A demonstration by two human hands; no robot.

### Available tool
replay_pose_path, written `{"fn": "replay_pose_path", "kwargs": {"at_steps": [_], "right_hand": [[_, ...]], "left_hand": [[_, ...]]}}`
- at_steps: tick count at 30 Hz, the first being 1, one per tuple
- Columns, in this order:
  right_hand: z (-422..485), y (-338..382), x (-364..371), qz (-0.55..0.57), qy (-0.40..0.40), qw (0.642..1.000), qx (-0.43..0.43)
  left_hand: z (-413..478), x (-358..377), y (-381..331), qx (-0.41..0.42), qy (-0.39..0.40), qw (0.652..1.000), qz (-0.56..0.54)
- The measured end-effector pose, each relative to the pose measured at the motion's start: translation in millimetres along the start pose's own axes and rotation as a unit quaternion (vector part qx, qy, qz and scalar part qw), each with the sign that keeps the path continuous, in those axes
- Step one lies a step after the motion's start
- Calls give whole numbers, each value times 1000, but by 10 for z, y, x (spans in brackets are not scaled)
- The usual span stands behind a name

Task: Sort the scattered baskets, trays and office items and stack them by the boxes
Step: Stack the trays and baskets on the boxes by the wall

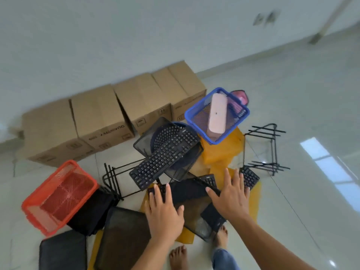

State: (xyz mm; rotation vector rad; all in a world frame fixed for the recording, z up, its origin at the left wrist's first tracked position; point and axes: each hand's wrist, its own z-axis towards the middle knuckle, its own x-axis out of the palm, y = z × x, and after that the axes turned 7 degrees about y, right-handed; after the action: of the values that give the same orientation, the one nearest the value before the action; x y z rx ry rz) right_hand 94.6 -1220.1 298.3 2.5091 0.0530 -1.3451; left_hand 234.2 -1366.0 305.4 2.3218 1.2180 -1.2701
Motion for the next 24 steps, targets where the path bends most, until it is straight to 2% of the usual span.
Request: {"fn": "replay_pose_path", "kwargs": {"at_steps": [6,11,17,21,24], "right_hand": [[-1124,-346,-115,89,-43,989,110],[-1796,-882,-291,169,-108,958,206],[-2667,-1915,-466,253,-189,889,331],[-3490,-2677,-444,289,-248,832,404],[-4226,-3223,-320,310,-281,789,450]], "left_hand": [[-646,-162,-335,126,-8,988,91],[-1065,-175,-998,254,-2,952,172],[-1901,145,-2095,424,-4,874,235],[-2761,704,-2704,517,1,817,256],[-3540,1235,-2953,561,33,785,259]]}}
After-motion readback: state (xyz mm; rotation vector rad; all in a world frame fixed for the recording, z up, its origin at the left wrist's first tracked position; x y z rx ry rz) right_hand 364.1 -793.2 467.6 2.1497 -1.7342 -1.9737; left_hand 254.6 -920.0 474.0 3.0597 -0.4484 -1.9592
